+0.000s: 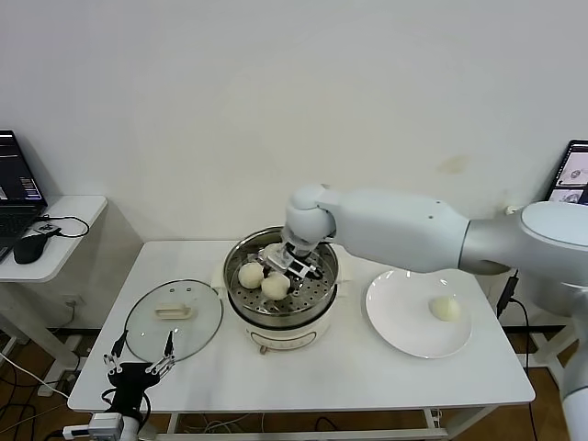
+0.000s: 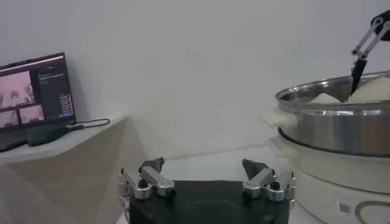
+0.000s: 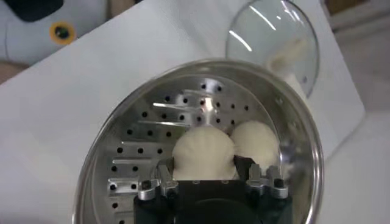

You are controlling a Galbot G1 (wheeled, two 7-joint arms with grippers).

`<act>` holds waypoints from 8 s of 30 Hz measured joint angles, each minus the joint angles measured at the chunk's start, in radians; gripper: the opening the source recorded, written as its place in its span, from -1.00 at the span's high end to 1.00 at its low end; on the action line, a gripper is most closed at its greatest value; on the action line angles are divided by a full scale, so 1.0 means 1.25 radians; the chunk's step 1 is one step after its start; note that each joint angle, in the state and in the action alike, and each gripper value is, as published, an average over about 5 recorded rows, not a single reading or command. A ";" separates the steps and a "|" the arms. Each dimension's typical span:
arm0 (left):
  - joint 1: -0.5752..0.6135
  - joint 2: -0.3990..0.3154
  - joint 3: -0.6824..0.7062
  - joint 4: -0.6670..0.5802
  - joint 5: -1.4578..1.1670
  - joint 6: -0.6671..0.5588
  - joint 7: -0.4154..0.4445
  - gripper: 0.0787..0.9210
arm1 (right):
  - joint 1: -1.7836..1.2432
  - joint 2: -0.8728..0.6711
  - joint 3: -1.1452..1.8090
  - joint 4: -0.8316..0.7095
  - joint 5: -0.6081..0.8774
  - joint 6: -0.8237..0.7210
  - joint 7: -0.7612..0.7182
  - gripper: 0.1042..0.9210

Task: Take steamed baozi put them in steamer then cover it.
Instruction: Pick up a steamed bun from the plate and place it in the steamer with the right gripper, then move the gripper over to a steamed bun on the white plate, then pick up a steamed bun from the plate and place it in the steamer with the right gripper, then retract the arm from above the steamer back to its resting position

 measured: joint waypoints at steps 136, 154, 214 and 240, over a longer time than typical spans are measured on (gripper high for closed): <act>0.008 0.024 0.007 -0.004 0.026 0.005 0.003 -0.77 | -0.168 -0.494 0.348 0.013 -0.001 -0.315 -0.051 -0.23; 0.007 0.021 -0.006 -0.012 0.016 0.006 0.003 -0.77 | 0.048 -0.255 0.135 0.087 0.277 -0.504 0.047 -0.24; -0.003 0.021 -0.010 -0.013 0.006 0.004 0.003 -0.77 | -0.168 -0.266 0.294 0.135 0.397 -0.560 0.339 -0.76; -0.041 0.023 0.008 0.055 0.140 -0.032 -0.060 -0.77 | -1.227 -0.189 1.299 0.396 0.212 -0.033 0.657 -0.76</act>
